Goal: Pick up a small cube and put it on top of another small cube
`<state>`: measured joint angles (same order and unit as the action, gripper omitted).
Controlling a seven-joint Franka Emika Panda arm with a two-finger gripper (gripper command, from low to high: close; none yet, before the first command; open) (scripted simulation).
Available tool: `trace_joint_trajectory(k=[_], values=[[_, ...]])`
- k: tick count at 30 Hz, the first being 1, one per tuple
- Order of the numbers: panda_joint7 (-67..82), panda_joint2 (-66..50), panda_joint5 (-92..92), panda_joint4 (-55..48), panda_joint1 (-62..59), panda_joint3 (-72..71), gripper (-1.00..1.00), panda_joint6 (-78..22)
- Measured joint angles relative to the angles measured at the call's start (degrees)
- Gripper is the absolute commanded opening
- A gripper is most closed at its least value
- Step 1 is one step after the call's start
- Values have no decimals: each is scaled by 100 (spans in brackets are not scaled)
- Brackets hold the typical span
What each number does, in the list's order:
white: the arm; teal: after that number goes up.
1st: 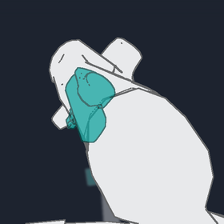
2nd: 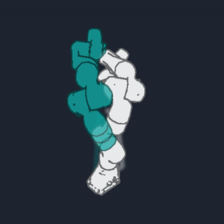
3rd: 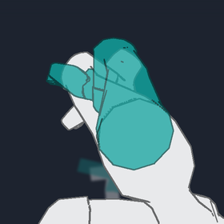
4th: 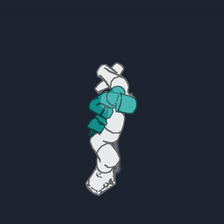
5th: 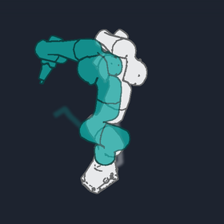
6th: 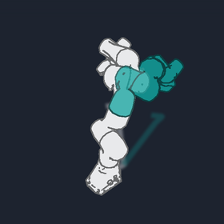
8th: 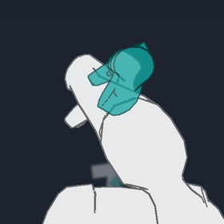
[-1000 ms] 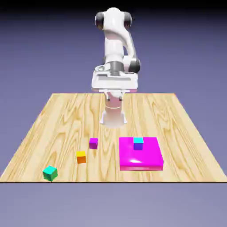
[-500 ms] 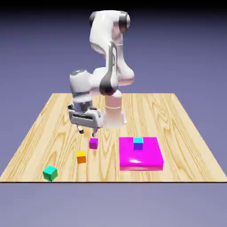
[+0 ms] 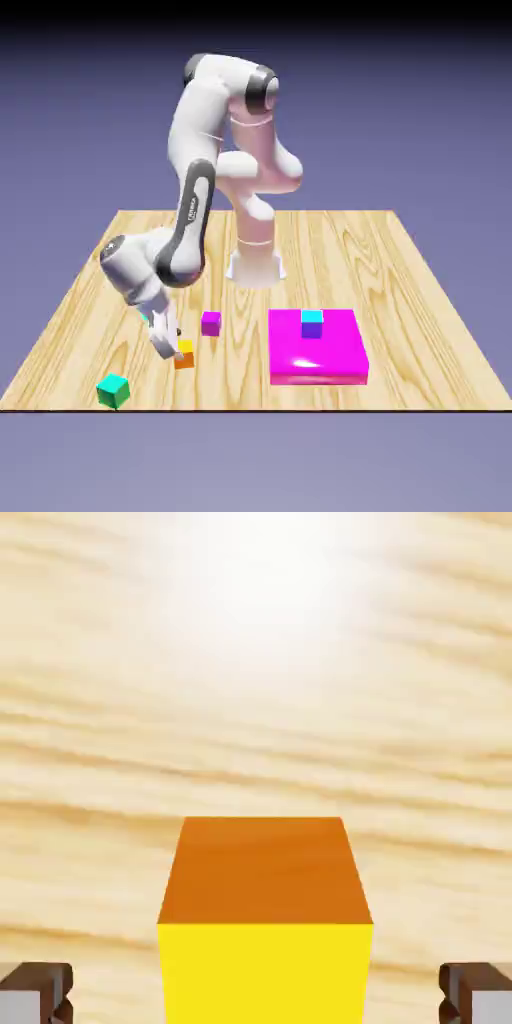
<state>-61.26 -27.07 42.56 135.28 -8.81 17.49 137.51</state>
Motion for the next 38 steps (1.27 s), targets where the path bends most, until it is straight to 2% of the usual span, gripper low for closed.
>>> trace_joint_trajectory(k=[2,7,26,29,31,32,34,38], values=[[2,0,3,0,0,0,-100,0],[-409,960,-1047,40,188,342,-100,-744],[4141,2885,-5654,399,2128,-3326,-100,-2113],[3982,2592,-5868,631,1725,-3255,-100,-1615],[3822,2299,-6084,864,1898,-3179,-100,-1117],[3810,2276,-6101,882,1894,-3173,100,-1078],[3798,2276,-6120,882,1897,-3171,100,-1076],[4121,2863,-5688,417,1963,-3321,100,-2071]])
